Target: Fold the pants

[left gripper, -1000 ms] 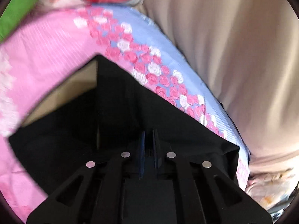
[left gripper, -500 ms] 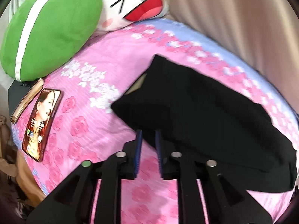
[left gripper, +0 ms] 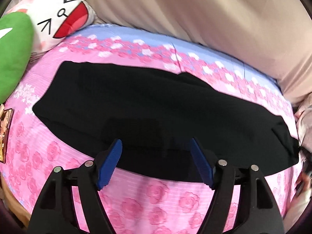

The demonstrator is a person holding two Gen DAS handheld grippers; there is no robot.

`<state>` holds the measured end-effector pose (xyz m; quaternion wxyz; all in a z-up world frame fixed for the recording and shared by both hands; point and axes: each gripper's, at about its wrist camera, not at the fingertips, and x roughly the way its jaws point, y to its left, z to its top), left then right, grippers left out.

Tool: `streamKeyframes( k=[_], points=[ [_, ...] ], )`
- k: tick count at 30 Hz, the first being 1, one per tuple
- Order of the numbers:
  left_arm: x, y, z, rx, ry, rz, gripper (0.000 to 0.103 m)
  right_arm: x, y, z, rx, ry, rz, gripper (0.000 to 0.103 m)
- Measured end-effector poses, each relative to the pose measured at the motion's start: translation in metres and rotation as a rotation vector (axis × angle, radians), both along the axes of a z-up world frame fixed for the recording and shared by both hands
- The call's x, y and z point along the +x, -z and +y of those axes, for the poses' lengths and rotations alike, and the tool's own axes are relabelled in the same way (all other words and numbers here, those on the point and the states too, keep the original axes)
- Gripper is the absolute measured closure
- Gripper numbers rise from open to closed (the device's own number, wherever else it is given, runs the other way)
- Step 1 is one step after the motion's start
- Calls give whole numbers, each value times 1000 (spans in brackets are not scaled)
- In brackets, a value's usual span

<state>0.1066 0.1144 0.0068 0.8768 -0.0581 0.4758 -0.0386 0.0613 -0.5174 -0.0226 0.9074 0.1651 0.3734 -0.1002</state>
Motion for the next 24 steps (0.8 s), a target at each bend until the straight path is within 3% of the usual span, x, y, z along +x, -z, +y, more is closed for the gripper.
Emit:
streamKeyframes(
  k=[2,4,6,8,10,11,14,19,22,24],
  points=[
    [-3,3,-3,32,-9,6,31,-21,-55,6,-118,-23,-154,96],
    [-6,6,2,56,-21,5,25,-46,-82,8,-253,-6,-197,95],
    [-9,12,8,76,-44,-1,22,-62,-73,-7,-433,91,-108,91],
    [-6,20,11,105,-57,11,22,-69,-35,-37,-521,215,83,81],
    [-1,29,13,94,-60,45,22,-89,-12,-48,-472,255,150,81],
    [2,32,14,75,-61,62,22,-101,-11,-45,-427,255,127,81],
    [5,38,24,-9,-68,97,20,-126,-10,-22,-198,185,15,62],
    [13,47,68,-226,-137,152,18,-117,-3,43,-141,72,-25,45],
    [20,51,87,-346,-154,167,18,-104,10,88,-87,6,-35,44],
    [27,54,89,-387,-150,182,18,-92,17,118,-64,-42,-32,44]
  ],
)
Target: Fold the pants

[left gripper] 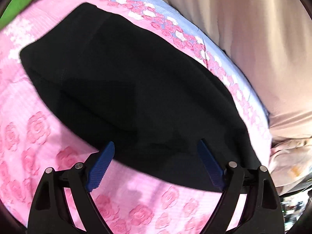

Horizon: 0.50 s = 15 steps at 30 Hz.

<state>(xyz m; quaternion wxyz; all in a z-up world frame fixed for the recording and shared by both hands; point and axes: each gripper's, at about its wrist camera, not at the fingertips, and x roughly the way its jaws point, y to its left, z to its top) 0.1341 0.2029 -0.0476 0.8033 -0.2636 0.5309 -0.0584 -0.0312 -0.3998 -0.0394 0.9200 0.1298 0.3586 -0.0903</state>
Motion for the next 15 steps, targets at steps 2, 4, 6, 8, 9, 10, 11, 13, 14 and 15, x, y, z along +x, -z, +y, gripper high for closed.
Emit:
streamKeyframes(
  k=[2,4,6,8,9,10,11,13,14,15],
  points=[
    [10,7,-4,-40,15,28,18,8,3,22,7,-35,8,44],
    [18,7,-11,-19,20,14,19,14,4,43,5,-63,13,44],
    [23,6,-12,-21,8,4,33,18,4,62,9,-86,18,40],
    [28,7,-9,28,-6,19,97,20,2,77,-1,-103,22,38],
    [28,6,-6,36,-18,21,98,21,0,83,-11,-111,23,38],
    [26,3,1,-11,-4,8,100,23,-2,92,-25,-122,24,38],
    [21,-3,6,-23,4,-8,100,23,-5,95,-34,-130,25,38],
    [0,-30,21,37,7,-82,100,23,-9,102,-47,-148,24,37],
    [-11,-40,28,79,11,-109,100,22,-11,106,-52,-162,23,33],
    [-18,-42,36,111,21,-112,99,21,-11,108,-58,-175,22,27]
  ],
)
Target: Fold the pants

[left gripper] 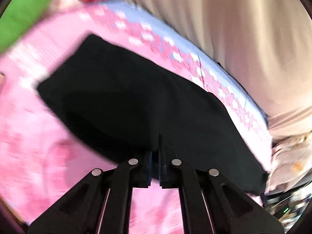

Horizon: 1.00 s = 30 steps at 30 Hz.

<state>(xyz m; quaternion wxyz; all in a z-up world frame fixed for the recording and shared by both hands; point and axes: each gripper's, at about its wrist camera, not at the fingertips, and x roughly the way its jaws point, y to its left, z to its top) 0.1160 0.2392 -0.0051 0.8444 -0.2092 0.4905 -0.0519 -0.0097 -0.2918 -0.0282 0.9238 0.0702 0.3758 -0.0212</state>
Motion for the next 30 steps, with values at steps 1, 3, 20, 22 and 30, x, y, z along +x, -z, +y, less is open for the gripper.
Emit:
streamKeyframes(
  k=[1,3,20,22,30],
  points=[
    [-1,4,3,29,9,23,99,1,4,5,-16,-13,7,26],
    [3,25,-1,111,40,100,94,6,14,12,-25,-25,40,26],
    [-39,-2,-119,285,120,-57,33,32,36,-214,35,337,145,27],
    [-36,3,-137,292,141,-41,33,44,47,-217,40,318,158,25],
    [-24,4,-181,337,177,-48,33,54,-1,-216,-54,211,76,94]
  ],
)
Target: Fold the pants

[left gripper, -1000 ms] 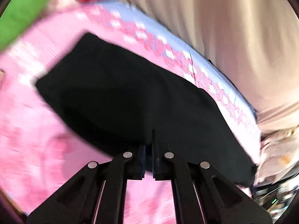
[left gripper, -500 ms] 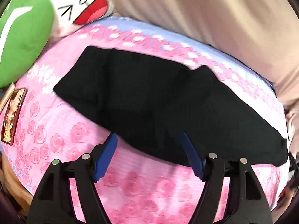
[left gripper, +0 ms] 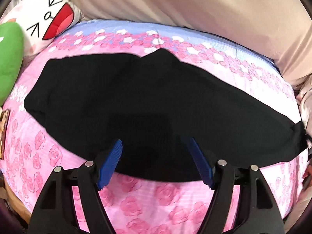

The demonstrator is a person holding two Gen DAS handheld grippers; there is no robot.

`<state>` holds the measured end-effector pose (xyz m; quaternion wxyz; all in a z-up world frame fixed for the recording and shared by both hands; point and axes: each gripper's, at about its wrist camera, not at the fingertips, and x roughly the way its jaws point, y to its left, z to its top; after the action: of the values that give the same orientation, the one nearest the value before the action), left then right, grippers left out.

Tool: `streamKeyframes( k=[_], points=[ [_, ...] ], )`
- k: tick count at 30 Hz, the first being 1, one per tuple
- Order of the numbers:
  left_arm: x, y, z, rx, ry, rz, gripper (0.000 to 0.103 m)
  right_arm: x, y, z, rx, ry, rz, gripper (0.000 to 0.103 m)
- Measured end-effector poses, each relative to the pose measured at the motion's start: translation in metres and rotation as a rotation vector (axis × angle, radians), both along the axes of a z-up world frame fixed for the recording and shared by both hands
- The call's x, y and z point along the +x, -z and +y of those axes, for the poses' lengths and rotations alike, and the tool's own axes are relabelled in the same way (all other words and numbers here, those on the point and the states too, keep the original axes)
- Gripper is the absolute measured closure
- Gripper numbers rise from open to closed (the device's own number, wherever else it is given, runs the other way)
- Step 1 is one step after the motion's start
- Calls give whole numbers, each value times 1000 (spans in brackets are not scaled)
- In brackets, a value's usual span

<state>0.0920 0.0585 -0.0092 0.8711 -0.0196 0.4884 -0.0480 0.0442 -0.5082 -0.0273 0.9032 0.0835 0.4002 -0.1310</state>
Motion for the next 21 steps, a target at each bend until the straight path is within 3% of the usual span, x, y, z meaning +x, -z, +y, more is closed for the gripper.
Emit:
streamKeyframes(
  k=[2,4,5,6,8,11,13,18,21],
  points=[
    [2,-4,-8,26,3,-27,32,-7,-12,-18,8,31,-50,95],
    [6,-2,-13,44,2,-42,26,0,9,-35,-58,103,39,99],
    [8,0,-15,46,3,-40,24,7,34,-45,-23,105,120,99],
    [9,2,-14,51,2,-35,24,8,50,-47,-19,117,141,98],
    [13,8,-9,73,-21,-26,24,-2,36,-36,-54,145,110,96],
    [14,8,10,68,-70,-29,24,-15,-4,0,-114,164,15,82],
    [17,8,27,58,-108,-34,23,-11,-22,32,-108,90,-22,77],
    [19,9,59,22,-168,-41,23,36,-43,179,-7,-282,-44,52],
    [15,11,71,25,-181,-53,21,77,-38,273,60,-488,-22,51]
  ],
)
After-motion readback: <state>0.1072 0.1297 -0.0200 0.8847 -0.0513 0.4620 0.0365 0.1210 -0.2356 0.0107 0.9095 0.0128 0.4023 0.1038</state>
